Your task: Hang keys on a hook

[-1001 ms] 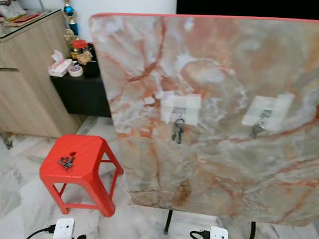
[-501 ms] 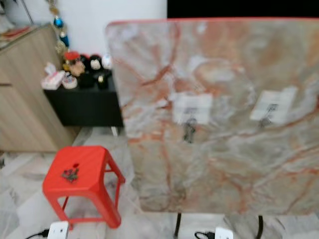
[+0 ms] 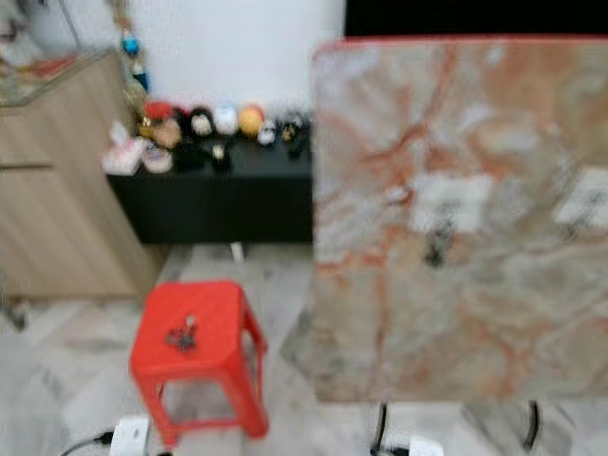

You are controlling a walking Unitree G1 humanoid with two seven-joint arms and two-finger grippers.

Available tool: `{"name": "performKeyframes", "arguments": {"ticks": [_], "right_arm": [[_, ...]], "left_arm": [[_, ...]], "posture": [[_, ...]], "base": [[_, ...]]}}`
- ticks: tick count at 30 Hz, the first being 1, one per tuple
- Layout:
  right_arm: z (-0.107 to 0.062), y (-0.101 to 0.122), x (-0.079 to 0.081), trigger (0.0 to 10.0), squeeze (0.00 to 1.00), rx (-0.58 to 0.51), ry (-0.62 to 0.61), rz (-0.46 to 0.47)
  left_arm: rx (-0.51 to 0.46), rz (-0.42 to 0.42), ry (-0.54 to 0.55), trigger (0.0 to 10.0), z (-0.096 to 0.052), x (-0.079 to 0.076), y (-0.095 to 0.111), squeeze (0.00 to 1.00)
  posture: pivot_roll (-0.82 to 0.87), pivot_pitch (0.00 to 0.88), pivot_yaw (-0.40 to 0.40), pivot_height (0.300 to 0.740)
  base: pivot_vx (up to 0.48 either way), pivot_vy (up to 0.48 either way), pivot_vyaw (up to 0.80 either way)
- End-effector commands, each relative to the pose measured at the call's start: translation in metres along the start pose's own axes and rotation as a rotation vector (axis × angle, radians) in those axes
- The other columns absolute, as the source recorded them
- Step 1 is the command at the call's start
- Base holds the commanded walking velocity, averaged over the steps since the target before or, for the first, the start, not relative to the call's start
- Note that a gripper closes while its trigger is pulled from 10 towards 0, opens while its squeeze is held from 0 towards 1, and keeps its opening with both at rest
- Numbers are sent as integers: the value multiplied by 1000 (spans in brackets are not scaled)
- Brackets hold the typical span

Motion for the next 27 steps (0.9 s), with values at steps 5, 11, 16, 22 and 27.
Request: {"name": "performKeyframes", "arguments": {"ticks": [5,11,16,22,27], "right_arm": [[1,4,0,10000,0,-12,-1,-1],[1,6,-3,10000,0,-18,-8,-32],[1,9,-4,10000,0,-29,-11,-44],[2,12,-2,10000,0,-40,1,-35],[2,16,-1,10000,0,-51,0,-14]], "left_arm": [[19,15,4,10000,-1,-2,-6,0],[19,13,5,10000,-1,-1,-5,0],[20,13,7,10000,-1,0,-5,0],[19,11,6,10000,0,0,-5,0],[17,10,6,10000,0,0,-4,0]], "posture": [[62,0,-26,740],[62,0,-28,740],[62,0,-28,740],[64,0,-30,740],[63,0,-30,740]], "base": [[0,480,0],[0,480,0],[0,480,404],[0,480,368],[0,480,0]]}}
Point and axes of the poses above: a point about 5 cm out from each wrist's last joint towards the gripper, its own z axis pointing out of the wrist towards the gripper, its own y axis along the axis of the wrist's last joint, x = y × z, the point moved 6 cm from there along z, pointing out of the wrist towards the gripper, and after that the axes turned 14 degrees about -z, right-handed, at the moved point
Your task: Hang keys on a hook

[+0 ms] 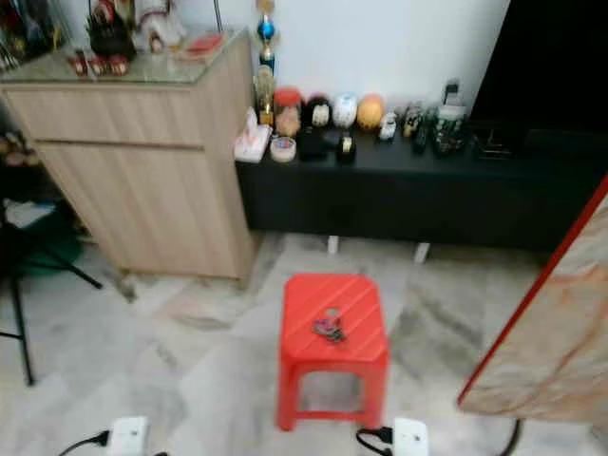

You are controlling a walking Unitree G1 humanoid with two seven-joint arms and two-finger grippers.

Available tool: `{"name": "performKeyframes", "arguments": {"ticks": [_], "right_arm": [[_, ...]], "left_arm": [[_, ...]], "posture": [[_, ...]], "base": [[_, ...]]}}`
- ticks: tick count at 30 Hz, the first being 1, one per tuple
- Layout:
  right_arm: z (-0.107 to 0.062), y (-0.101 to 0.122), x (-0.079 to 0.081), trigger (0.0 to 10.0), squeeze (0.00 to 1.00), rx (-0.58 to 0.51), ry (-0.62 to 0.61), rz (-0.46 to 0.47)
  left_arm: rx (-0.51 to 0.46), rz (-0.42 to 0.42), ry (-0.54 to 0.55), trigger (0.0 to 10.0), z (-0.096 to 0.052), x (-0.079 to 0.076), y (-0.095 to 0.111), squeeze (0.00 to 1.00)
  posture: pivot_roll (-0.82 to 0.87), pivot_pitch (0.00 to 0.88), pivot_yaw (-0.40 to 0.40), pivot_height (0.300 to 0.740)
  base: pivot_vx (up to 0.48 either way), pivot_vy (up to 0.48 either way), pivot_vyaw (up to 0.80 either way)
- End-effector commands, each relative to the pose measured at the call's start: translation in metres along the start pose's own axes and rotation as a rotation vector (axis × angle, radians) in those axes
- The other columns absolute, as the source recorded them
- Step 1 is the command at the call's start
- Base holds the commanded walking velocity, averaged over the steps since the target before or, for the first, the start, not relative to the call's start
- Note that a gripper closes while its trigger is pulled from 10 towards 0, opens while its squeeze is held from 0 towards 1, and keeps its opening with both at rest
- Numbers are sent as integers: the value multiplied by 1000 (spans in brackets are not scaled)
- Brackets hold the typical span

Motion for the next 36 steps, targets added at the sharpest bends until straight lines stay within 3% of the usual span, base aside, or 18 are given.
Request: {"name": "performKeyframes", "arguments": {"ticks": [1,7,25,36], "right_arm": [[2,12,1,10000,0,-31,-2,17],[2,15,-1,10000,0,-40,-11,21],[3,21,-2,10000,0,-57,-20,30],[3,17,-4,10000,0,-44,-15,25]], "left_arm": [[-18,16,6,10000,1,3,8,0],[-22,16,5,10000,1,3,8,0],[-35,35,2,10000,1,8,12,0],[-41,39,0,10000,0,7,12,0]], "posture": [[63,0,-30,740],[63,0,-30,740],[64,0,-31,740],[63,0,-32,740]], "base": [[0,480,0],[0,406,0],[0,0,0],[0,-470,0]]}}
Point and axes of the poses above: a point about 5 cm out from each wrist's last joint towards the gripper, its own z axis pointing out of the wrist towards the gripper, its own y axis along the axis of the wrist's last joint, x = y × z, the point moved 6 cm from there along z, pointing out of the wrist towards the gripper, and after that the axes turned 14 degrees about -z, right-handed, at the moved point
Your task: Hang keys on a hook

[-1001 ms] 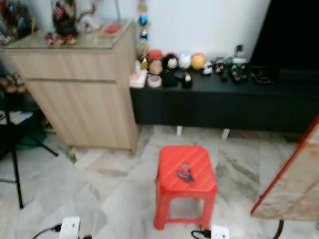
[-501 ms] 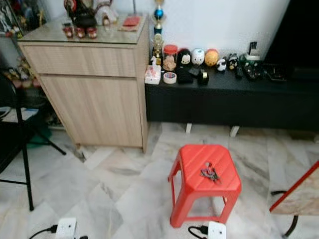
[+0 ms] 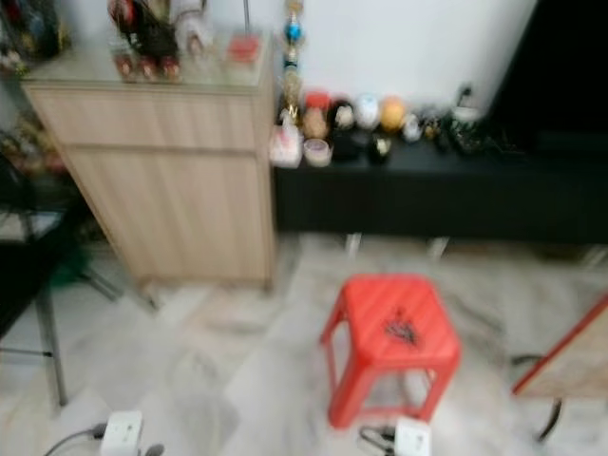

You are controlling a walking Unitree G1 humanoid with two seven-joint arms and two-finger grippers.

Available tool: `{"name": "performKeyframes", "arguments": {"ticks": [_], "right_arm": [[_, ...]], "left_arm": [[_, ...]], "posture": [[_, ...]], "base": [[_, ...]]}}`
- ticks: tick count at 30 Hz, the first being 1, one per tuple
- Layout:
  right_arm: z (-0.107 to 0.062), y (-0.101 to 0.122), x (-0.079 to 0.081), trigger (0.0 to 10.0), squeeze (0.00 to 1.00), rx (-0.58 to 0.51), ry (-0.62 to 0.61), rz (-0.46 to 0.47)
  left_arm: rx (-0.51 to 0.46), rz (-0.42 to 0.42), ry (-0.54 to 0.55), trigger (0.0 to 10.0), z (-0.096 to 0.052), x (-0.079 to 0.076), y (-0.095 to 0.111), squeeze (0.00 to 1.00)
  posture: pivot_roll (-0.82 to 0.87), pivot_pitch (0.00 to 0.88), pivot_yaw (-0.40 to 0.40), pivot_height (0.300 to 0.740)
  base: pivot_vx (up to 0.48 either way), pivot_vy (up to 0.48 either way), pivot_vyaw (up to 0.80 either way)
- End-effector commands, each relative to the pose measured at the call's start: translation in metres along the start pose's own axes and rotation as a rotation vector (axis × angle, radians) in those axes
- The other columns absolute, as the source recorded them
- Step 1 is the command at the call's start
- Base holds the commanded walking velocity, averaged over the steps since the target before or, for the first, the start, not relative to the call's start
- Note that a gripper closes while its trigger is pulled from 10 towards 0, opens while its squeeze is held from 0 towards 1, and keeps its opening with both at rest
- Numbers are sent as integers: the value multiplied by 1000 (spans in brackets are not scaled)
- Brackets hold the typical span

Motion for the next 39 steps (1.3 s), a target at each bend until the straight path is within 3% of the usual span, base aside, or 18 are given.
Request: {"name": "performKeyframes", "arguments": {"ticks": [1,14,39], "right_arm": [[-1,-1,7,10000,0,7,16,7],[0,1,6,10000,0,2,12,7],[1,15,8,10000,0,-51,6,15]], "left_arm": [[29,-3,16,10000,-3,6,-10,0],[10,0,11,10000,-1,1,-6,0],[-37,-12,4,10000,0,-7,3,0]], "posture": [[63,0,-32,740],[64,0,-35,740],[67,0,-45,740]], "base": [[0,-480,0],[0,-74,0],[0,-357,0]]}}
Point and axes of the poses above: a point about 5 cm out from each wrist's last joint towards the gripper, its own z axis pointing out of the wrist towards the gripper, its own y axis along the axis of the wrist's last joint, x = y × z, the point moved 6 cm from there along z, pointing out of the wrist towards the gripper, and after that the axes turned 14 degrees about -z, right-handed, at the moved point
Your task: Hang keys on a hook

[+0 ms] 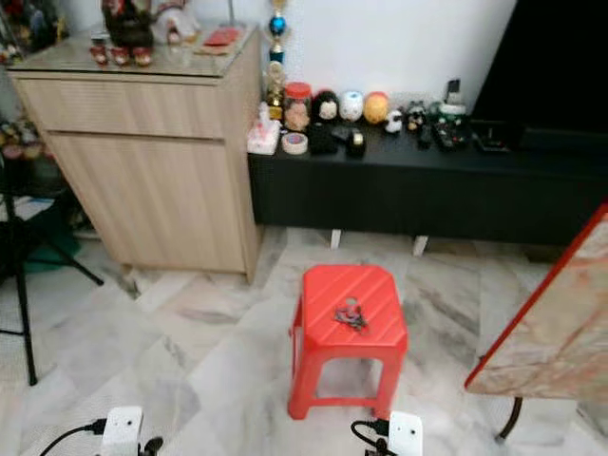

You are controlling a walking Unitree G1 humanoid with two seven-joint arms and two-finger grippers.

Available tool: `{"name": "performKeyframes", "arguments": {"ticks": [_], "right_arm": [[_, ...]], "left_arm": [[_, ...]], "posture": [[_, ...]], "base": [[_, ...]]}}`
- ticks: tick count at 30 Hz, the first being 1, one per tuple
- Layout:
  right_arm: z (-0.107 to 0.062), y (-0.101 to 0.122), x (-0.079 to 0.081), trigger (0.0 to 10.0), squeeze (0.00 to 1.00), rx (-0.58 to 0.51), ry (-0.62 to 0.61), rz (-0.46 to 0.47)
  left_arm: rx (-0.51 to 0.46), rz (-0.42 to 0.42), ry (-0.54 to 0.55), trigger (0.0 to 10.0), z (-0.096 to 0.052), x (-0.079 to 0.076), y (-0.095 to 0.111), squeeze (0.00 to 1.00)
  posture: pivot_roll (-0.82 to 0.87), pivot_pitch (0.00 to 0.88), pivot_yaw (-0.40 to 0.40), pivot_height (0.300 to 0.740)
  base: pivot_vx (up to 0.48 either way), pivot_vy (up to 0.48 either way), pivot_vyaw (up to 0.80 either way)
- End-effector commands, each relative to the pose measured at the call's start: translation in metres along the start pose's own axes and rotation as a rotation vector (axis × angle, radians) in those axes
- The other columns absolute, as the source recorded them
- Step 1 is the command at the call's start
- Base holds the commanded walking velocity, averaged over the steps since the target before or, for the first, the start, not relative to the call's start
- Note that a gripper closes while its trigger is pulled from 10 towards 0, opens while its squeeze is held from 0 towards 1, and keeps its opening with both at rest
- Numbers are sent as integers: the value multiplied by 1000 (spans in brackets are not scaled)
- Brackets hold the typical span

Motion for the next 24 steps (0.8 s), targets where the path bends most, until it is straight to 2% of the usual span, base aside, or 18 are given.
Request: {"name": "performKeyframes", "arguments": {"ticks": [1,4,11,17,20,24], "right_arm": [[1,4,-2,10000,0,-18,-11,9],[1,14,-1,10000,0,-52,-14,14],[5,63,5,10000,0,-204,12,25],[6,68,3,10000,0,-215,13,33],[6,71,2,10000,0,-225,4,33],[5,87,-2,10000,0,-284,-13,71]], "left_arm": [[17,-8,11,10000,-2,3,-7,0],[17,-15,13,10000,-2,4,-7,0],[17,-27,15,10000,-2,6,-8,0],[14,-63,17,10000,-2,6,-7,0],[12,-61,23,10000,-3,8,-7,0],[4,-59,24,10000,-2,9,-5,0]], "posture": [[67,0,-45,740],[67,0,-46,740],[61,0,-47,740],[62,0,-50,740],[68,0,-52,740],[62,0,-46,740]], "base": [[0,0,0],[0,0,0],[0,0,0],[0,0,0],[0,456,0],[0,452,0]]}}
Point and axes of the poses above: a point about 5 cm out from each wrist's last joint towards the gripper, its own z axis pointing out of the wrist towards the gripper, its own y axis along the axis of the wrist's last joint, x = y × z, the point moved 6 cm from there along z, pointing out of the wrist towards the gripper, and after that the axes turned 14 degrees about -z, right-handed, at the moved point
